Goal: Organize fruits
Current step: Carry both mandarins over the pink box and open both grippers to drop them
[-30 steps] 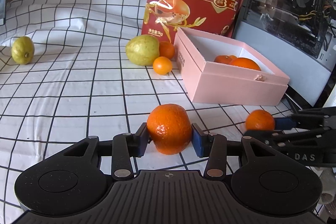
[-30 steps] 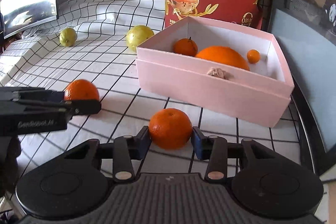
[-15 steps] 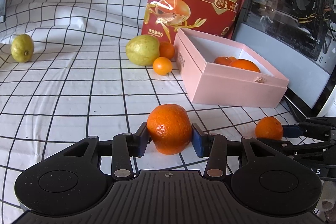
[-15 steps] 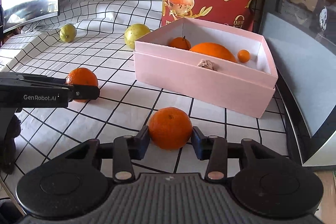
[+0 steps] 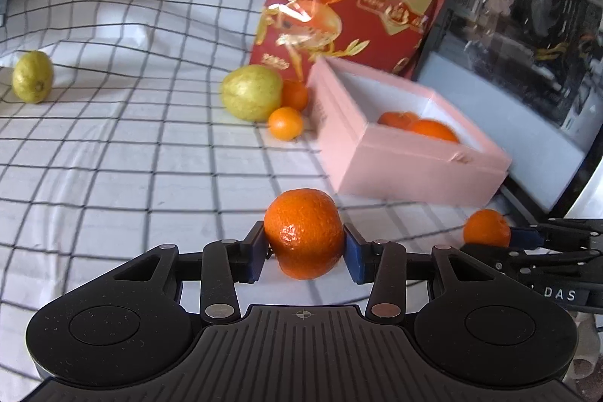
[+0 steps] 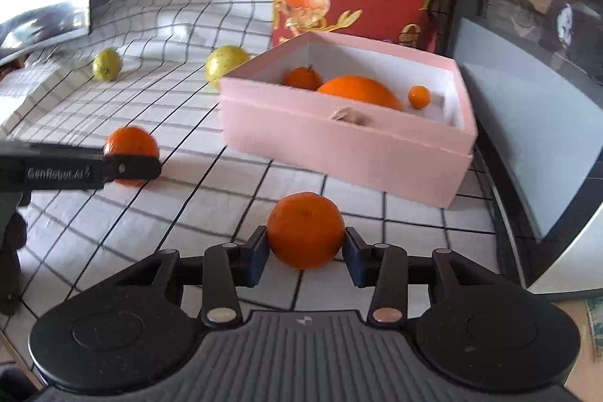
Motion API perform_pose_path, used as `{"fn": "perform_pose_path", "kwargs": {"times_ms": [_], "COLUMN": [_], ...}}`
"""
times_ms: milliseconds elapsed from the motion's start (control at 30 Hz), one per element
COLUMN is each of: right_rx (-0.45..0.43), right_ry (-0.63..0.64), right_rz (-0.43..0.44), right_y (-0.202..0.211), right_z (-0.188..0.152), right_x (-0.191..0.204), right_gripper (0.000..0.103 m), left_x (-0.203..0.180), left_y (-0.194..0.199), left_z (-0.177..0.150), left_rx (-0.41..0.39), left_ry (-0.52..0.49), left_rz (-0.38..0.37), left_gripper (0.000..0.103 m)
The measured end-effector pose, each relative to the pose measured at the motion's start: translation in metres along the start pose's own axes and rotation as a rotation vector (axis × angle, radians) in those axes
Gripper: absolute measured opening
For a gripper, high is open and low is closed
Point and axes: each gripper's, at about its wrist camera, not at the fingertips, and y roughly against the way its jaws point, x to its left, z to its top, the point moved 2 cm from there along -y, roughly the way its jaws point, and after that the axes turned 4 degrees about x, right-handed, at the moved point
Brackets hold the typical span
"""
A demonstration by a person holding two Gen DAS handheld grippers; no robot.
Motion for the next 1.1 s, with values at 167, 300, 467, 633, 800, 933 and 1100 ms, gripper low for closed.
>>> {"fn": "perform_pose_path", "kwargs": {"times_ms": [167,300,467,633,800,933,1100], "right_rx": [-0.05,-0.123,-0.201,-0.209,-0.14,-0.093,-0.079], "right_ry": [-0.035,-0.03,-0.024,-0.002,-0.051,-0.081,-0.081], "right_rz": [-0.005,-0.051,-0.134,-0.279,-0.275,-0.267,-0.267], "right_y": [0.021,0.052,0.077,0.057,0.024,0.008,0.007], "right_z": [0.03,0.086,0.165,0.214,0.219,0.213,0.204], "right_x": [-0.01,-0.015,-0.023,-0.026,-0.034,-0.042,-0.044], "right_gripper": [0.042,0.042,0.042,0.042,0.042,0.042,0.042], "left_x": [-0.024,-0.053,-0.068,-0.071,-0.063,-0.067,-0.062], "left_y": [0.006,0.013,-0.021,-0.062,-0.096,-0.11,-0.098], "left_z": [0.047,0.1,0.151,0.161,0.142,0.131,0.139], "left_rx": [-0.072,-0.157,-0.065,0.006,0.119,0.175,0.088], "left_ry": [-0.036,-0.099,-0.069,-0.099,-0.052,-0.109,-0.069], "left_rz": [-0.099,-0.116,-0.199,-0.144,-0.18,-0.122,-0.136], "left_gripper": [0.047,0.047,0.047,0.047,0.048,0.048,0.049]}}
